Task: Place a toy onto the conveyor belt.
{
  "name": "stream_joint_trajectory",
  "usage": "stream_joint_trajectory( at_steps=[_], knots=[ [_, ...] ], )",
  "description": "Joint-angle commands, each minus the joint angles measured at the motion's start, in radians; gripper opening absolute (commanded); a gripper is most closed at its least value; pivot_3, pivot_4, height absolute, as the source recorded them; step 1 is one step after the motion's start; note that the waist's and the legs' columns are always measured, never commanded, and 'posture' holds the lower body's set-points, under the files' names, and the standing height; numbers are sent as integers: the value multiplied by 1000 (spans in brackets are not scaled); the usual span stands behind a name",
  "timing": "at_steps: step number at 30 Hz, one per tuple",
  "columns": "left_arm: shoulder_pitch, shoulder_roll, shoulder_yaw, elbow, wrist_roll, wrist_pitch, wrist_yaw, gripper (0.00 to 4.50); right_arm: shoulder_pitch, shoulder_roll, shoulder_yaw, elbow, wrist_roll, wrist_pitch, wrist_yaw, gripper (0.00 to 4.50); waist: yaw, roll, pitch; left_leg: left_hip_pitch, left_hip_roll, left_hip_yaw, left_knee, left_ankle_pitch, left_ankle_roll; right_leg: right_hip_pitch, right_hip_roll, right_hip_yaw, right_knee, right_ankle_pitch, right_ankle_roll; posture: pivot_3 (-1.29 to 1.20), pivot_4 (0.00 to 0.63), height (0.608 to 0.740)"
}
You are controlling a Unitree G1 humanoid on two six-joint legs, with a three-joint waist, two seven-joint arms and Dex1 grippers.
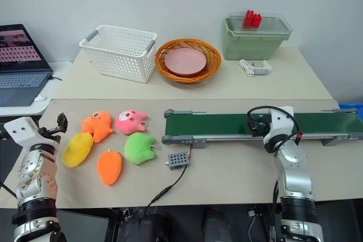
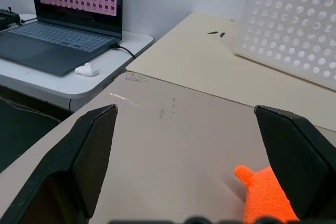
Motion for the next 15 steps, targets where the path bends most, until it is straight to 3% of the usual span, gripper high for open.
stream_joint_trajectory(
  at_steps=[1, 15],
  knots=[
    [-18, 10, -7, 4, 14, -13, -3, 4481, -6, -7, -17, -23, -2, -36, -6, 4500, 0, 0, 0, 0, 0, 0, 0, 0, 0, 0, 0, 0, 0, 0, 0, 0, 150, 740],
    [-38, 7, -14, 37, 10, -3, -11, 4481, -58, -7, 61, -102, 13, -1, 57, 4500, -2, 0, 0, 0, 0, 0, 0, 0, 0, 0, 0, 0, 0, 0, 0, 0, 150, 740]
  ],
)
